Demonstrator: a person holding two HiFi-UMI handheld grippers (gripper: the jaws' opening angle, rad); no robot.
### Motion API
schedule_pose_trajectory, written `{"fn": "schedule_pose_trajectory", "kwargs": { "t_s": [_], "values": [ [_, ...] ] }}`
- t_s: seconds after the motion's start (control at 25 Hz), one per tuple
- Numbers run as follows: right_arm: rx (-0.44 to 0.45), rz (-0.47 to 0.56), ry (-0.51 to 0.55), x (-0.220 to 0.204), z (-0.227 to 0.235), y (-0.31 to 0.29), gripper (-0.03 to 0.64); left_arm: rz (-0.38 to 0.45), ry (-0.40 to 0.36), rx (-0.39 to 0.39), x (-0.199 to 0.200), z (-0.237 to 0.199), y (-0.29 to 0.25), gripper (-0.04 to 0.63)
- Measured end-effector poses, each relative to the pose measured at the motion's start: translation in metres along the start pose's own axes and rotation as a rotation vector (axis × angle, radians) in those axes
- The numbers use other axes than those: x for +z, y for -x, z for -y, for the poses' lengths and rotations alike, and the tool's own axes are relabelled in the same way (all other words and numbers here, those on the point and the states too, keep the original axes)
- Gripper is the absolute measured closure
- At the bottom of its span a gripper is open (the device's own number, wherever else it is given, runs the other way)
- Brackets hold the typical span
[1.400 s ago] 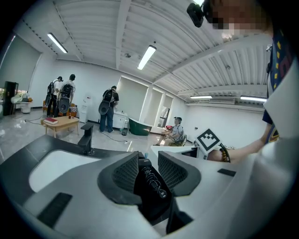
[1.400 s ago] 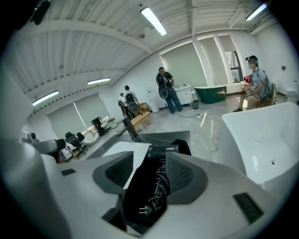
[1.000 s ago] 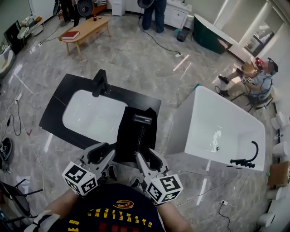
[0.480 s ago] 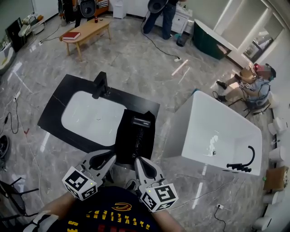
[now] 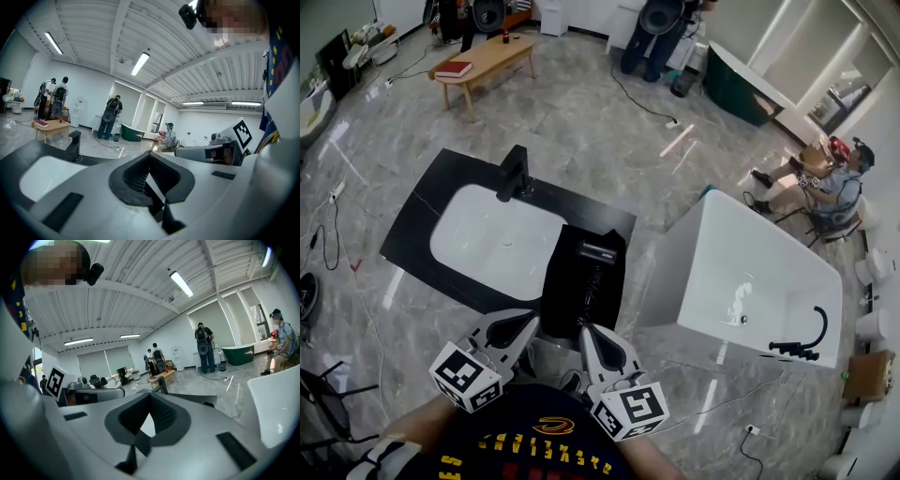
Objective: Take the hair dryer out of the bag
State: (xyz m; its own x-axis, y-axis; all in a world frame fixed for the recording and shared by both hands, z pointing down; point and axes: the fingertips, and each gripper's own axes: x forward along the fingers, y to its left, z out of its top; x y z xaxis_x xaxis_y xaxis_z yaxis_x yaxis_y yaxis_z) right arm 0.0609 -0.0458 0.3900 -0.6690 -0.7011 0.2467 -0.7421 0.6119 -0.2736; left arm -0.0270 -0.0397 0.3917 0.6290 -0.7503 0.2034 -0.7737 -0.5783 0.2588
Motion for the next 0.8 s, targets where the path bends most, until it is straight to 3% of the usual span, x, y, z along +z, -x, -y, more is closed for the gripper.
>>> {"fn": "schedule_pose_trajectory", "kwargs": {
  "t_s": [0.8],
  "values": [
    [0.005, 0.009, -0.005, 0.003, 0.0, -0.001, 0.609, -0.027, 0.018, 0.024, -0.011, -0.013, -0.001, 0.592]
  ]
}}
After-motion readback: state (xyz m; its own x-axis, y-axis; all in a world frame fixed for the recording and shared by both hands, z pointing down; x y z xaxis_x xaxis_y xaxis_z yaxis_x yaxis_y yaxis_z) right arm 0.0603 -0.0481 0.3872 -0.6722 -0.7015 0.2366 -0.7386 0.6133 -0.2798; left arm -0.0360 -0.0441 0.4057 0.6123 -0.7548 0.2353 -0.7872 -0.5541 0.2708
